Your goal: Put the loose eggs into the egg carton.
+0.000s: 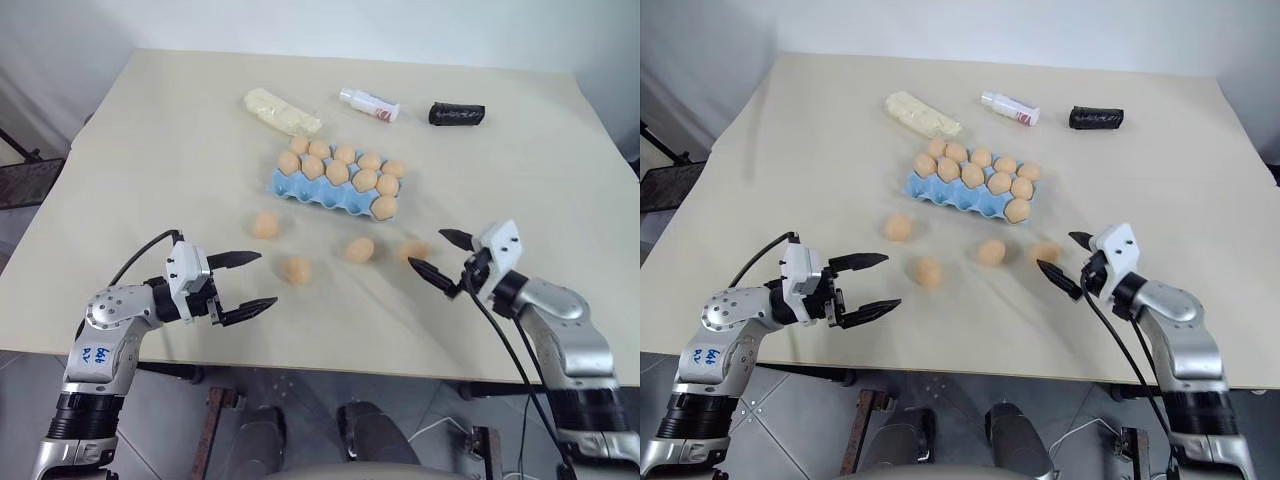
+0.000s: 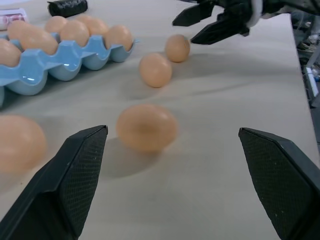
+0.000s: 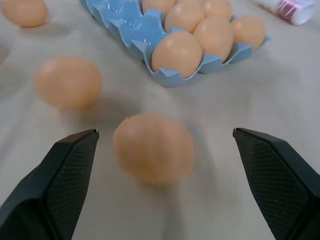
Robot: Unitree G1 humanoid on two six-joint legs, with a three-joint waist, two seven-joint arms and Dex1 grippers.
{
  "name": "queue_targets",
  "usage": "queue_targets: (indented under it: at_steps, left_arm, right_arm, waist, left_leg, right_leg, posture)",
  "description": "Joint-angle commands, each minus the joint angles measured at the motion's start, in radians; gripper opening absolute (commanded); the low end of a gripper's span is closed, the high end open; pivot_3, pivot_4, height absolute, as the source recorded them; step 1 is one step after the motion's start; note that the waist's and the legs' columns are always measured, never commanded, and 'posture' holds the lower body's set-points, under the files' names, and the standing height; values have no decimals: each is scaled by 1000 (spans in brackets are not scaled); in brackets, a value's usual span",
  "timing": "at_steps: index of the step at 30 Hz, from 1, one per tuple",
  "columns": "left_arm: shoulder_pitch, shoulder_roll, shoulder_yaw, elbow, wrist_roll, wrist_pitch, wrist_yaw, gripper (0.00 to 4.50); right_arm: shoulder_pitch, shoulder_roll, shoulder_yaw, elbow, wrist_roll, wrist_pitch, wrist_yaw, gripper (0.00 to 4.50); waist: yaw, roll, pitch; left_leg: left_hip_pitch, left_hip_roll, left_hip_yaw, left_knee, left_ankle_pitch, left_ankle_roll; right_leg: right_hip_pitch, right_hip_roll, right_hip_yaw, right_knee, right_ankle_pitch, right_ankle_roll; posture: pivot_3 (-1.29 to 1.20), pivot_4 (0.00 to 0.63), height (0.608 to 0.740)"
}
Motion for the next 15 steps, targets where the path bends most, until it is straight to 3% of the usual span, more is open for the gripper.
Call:
queue_targets:
  at_steps: [1,7,15]
  left_arm:
    - [12,2,23,-47,-8,1,22,4500]
    - [39,6,41,-61,-12,7,49,4500]
    - [84,1,97,-68,-20,25,107,4500]
  right_arm:
    - [-46,15,32,75,-26,-51,39,4133]
    - [-76,48,56,104,-25,-79,74,2365]
    - [-125,73,96,-152,25,83,40,2292]
  waist:
    - [2,0,0]
    - [1,1,0]
    - [-10,2,1]
  left_leg:
    - [0,0,0,0,0,0]
    - [0,-1,1,1,0,1]
    - [0,-1,1,0,0,0]
  right_leg:
    - [0,-1,-3,0,0,0]
    - [-1,-8,-15,0,0,0]
    - [-2,-8,-15,1,0,0]
  posture:
    - [0,150,740]
    - [0,150,740]
    - [0,150,740]
